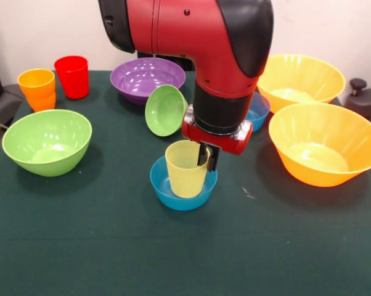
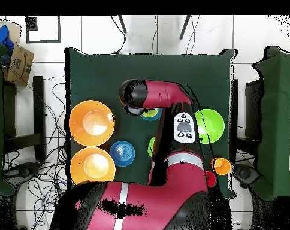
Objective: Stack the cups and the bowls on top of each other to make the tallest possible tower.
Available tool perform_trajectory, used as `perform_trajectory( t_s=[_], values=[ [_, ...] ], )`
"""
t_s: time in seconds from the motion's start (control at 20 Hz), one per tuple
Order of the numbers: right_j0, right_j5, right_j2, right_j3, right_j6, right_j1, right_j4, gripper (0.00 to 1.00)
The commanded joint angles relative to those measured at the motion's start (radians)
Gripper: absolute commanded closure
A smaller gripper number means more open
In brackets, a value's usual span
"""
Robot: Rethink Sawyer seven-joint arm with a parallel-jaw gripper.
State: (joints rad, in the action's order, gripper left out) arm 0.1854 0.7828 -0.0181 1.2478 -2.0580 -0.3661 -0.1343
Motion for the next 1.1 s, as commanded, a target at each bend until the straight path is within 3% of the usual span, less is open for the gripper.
perform_trajectory(
  t_s=[0.05, 0.6, 1.1],
  values=[
    [0.019, 0.003, -0.043, 0.039, 0.086, 0.020, -0.079, 0.00],
    [0.006, 0.135, -0.052, -0.006, 0.115, -0.025, -0.056, 0.00],
    [0.027, 0.194, -0.076, -0.029, 0.145, -0.060, -0.043, 0.00]
  ],
)
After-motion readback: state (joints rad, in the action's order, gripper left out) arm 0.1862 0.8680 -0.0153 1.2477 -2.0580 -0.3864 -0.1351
